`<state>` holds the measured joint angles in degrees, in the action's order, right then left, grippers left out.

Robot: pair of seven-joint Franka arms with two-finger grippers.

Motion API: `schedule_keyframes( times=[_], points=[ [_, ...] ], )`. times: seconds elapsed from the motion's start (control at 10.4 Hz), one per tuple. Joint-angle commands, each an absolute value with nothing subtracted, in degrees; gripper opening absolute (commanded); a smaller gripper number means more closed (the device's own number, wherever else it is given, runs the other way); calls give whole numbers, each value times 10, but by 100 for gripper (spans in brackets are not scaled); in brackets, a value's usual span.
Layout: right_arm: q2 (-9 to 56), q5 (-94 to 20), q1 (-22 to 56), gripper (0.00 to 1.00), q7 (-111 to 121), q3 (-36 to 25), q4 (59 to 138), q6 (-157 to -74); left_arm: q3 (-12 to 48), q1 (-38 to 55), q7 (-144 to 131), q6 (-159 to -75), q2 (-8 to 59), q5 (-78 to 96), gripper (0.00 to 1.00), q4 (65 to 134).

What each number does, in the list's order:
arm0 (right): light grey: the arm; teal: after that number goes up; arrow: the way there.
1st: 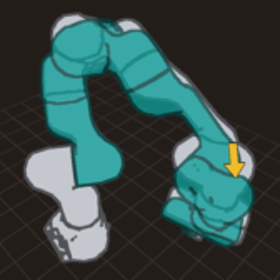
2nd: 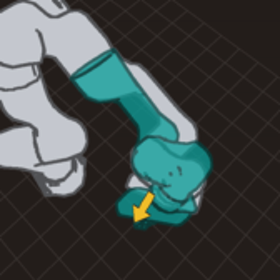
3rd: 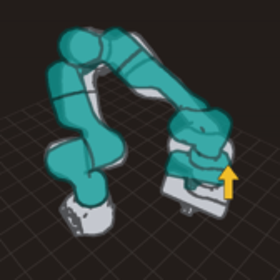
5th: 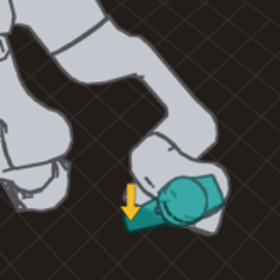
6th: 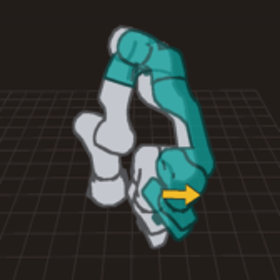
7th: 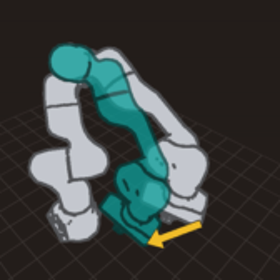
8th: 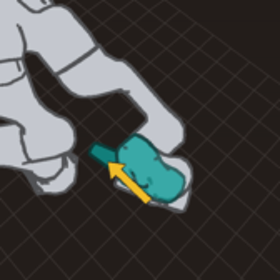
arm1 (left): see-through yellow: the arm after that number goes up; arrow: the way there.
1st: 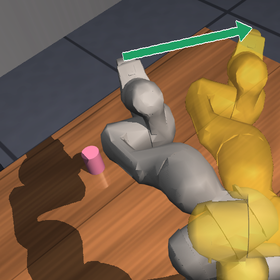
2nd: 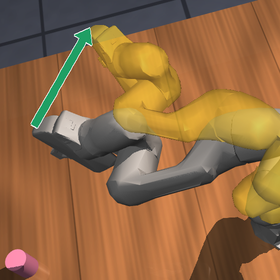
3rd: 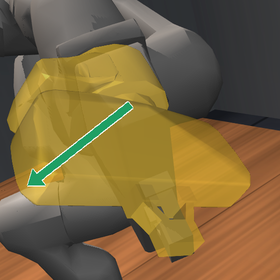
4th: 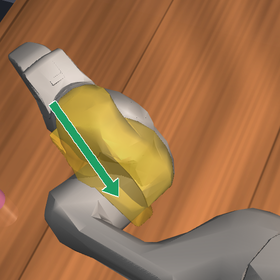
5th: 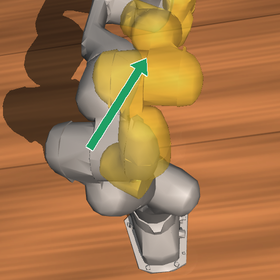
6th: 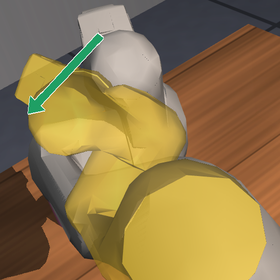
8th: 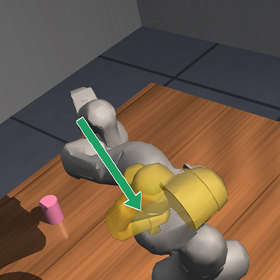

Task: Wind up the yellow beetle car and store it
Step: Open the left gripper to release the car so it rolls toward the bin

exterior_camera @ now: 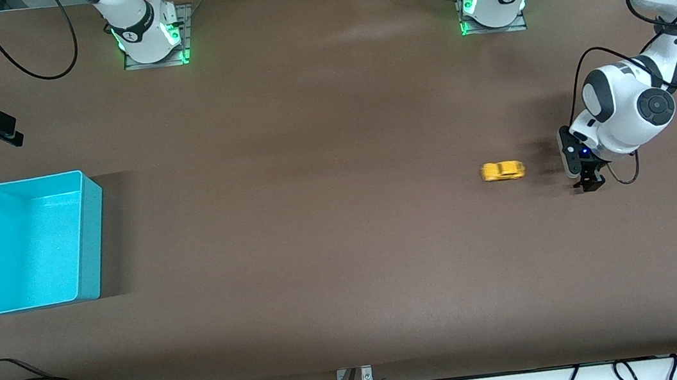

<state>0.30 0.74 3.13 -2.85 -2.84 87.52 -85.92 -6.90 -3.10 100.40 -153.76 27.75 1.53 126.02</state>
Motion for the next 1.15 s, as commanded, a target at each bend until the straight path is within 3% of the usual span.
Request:
schedule_keyframes(
  times=[0.0, 0.77, 1.06],
  points=[
    [5, 8, 33, 100, -21, -31, 866, -856, -69, -33, 1020, -1535, 275, 33, 100, 1249],
    [5, 8, 33, 100, -21, -30, 866, -856, -68, -32, 1020, -1498, 171, 32, 100, 1264],
    [5, 8, 33, 100, -21, -30, 866, -857, -68, -26, 1023, -1448, 120, 32, 100, 1262]
  ],
)
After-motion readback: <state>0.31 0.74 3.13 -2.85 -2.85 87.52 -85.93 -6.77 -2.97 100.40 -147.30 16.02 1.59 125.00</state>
